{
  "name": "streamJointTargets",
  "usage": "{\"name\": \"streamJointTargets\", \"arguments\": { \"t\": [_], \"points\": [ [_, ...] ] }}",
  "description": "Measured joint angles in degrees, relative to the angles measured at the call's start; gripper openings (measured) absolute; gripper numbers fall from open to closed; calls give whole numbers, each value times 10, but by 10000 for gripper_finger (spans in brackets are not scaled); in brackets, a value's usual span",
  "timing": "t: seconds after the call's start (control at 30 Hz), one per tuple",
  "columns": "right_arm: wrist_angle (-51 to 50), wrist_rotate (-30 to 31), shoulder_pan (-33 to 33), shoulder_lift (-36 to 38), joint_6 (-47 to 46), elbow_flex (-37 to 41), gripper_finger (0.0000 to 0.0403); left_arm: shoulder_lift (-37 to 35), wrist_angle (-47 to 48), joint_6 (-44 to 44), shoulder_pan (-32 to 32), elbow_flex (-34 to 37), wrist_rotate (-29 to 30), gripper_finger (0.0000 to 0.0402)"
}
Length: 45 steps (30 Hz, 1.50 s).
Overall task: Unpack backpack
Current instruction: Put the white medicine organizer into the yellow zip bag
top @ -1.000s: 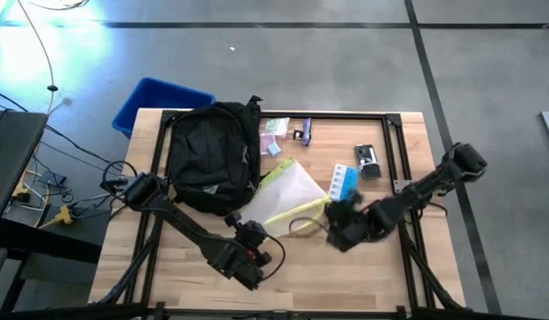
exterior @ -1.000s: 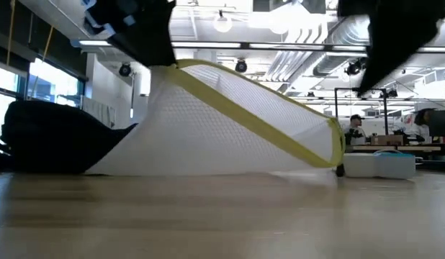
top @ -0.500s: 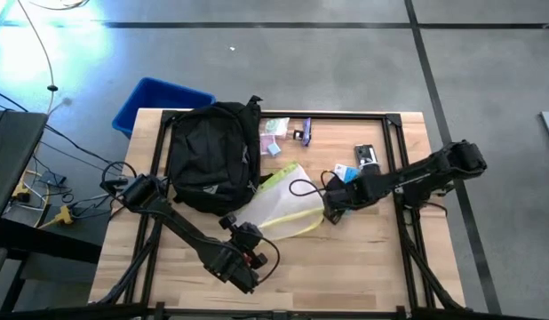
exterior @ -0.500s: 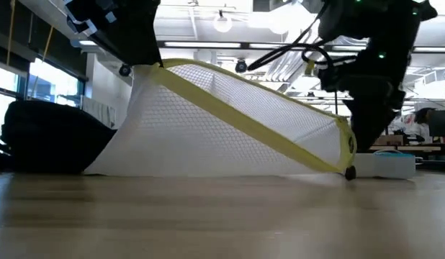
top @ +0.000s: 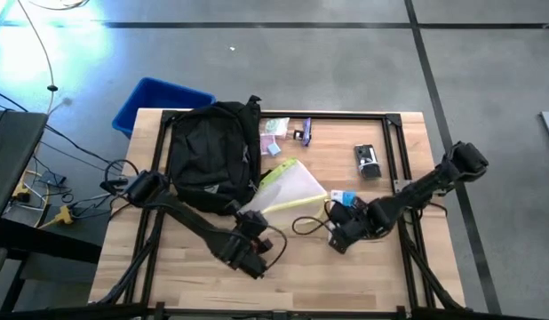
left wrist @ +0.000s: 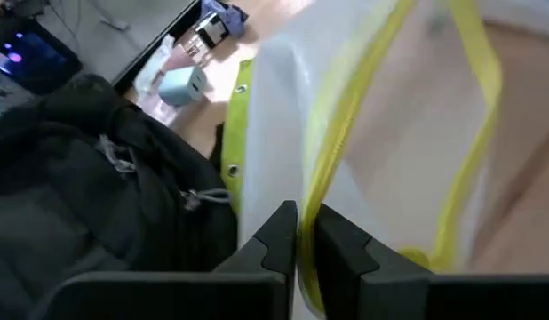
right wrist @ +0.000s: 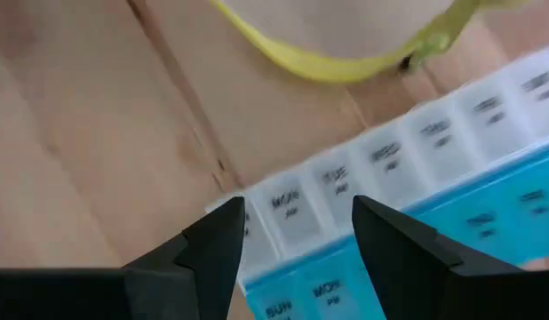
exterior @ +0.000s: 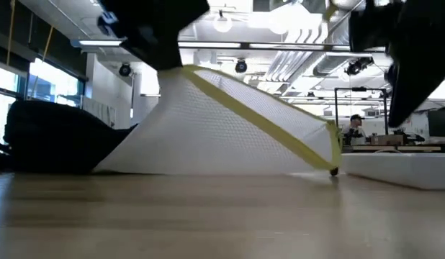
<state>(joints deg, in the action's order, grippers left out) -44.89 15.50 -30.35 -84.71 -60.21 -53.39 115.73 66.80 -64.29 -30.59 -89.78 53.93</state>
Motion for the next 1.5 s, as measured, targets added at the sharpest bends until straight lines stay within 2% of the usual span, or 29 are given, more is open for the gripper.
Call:
{"name": "streamJointTargets", "arguments": {
  "t": [0.17, 0.33, 0.43, 0.5, 0.57, 0.63, 0.7, 0.83, 0.97, 1.1, 1.27, 1.5],
  "points": [
    [-87, 24, -31, 1, -41, -53, 199, -3, 34, 62, 37, 0, -94, 84],
    [-155, 7, -72, 1, -100, -57, 199, -6, 159, 35, 44, -29, -259, 116],
    [-170, 3, -93, 1, -148, -46, 199, -7, 214, 12, 33, -51, -273, 118],
    [-170, 2, -99, 1, -172, -34, 199, -7, 211, 23, 26, -61, -241, 117],
    [-165, -8, -100, 1, -180, -22, 199, -7, 174, 56, 22, -62, -209, 116],
    [-157, -12, -100, 0, -181, -13, 199, -7, 106, 107, 23, -56, -207, 119],
    [-149, -10, -99, 0, -185, -8, 199, -7, 31, 144, 28, -50, -220, 127],
    [-133, 24, -100, 0, -174, -7, 199, -7, -93, 213, 32, -49, -283, 149],
    [-132, 41, -99, 0, -143, -9, 199, -6, -89, 243, 31, -81, -315, 161],
    [-177, 49, -103, 0, -183, -9, 199, -7, -68, 226, 23, -128, -275, 163],
    [-212, 17, -101, 1, -245, 4, 199, -4, -185, 308, 15, -142, -263, 163],
    [-35, 15, -86, 1, -214, 71, 199, 65, -381, 412, 44, -142, -267, 158]
  ]
}}
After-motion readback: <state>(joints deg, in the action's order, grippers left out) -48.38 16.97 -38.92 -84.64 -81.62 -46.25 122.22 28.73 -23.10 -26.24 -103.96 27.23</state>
